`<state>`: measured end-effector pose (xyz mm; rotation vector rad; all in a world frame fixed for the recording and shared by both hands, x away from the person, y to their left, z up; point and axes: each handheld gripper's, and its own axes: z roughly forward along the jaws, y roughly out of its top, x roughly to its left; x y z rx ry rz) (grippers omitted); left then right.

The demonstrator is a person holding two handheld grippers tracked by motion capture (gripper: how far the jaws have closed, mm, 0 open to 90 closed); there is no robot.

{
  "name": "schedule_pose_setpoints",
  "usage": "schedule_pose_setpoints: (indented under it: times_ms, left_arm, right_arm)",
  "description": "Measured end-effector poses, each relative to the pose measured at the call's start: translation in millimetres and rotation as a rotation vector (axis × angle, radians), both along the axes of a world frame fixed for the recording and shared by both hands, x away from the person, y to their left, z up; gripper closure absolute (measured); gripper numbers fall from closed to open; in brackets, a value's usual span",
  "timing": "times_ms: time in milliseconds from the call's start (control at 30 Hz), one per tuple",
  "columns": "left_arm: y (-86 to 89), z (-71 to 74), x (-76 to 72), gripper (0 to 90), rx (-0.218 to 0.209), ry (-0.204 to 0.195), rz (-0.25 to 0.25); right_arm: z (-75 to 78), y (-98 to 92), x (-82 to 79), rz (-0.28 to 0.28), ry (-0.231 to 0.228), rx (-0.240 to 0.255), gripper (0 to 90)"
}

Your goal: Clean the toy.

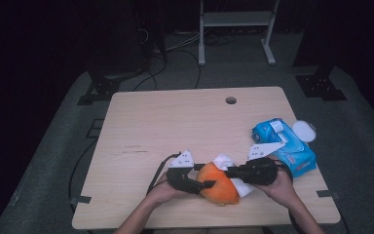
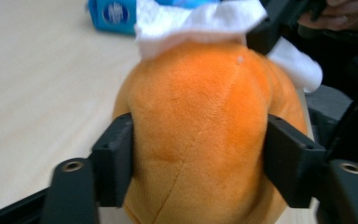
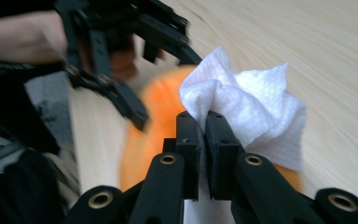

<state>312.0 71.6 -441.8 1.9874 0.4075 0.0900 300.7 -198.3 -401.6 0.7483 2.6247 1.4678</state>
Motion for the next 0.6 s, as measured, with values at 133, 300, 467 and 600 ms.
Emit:
schedule_pose_setpoints:
  times_ms: [133,300,467,600]
  left_arm:
    - [-3.3,5.6,-7.1,36.6,0.021,-0.144,0.064]
    - [-3.5,2.0,-10.8,37.0,0.084,-0.215,0.04]
    - [-1.6,0.5,-10.9,35.9,0.081,-0.202,0.016]
    - [-3.9,0.8,-13.1,34.7,0.091,-0.214,0.005]
  right_arm:
    - [9.9,8.8,-3.6,0.028,-0.022,0.06,84.3]
    - [-2.5,2.0,4.9,0.0,0.009,0.044,84.4]
    - [-7.8,-14.6,10.4,-0.071,0.011,0.016,84.4]
    - [-5.6,-11.5,7.4,-0.065,0.002,0.018,84.4]
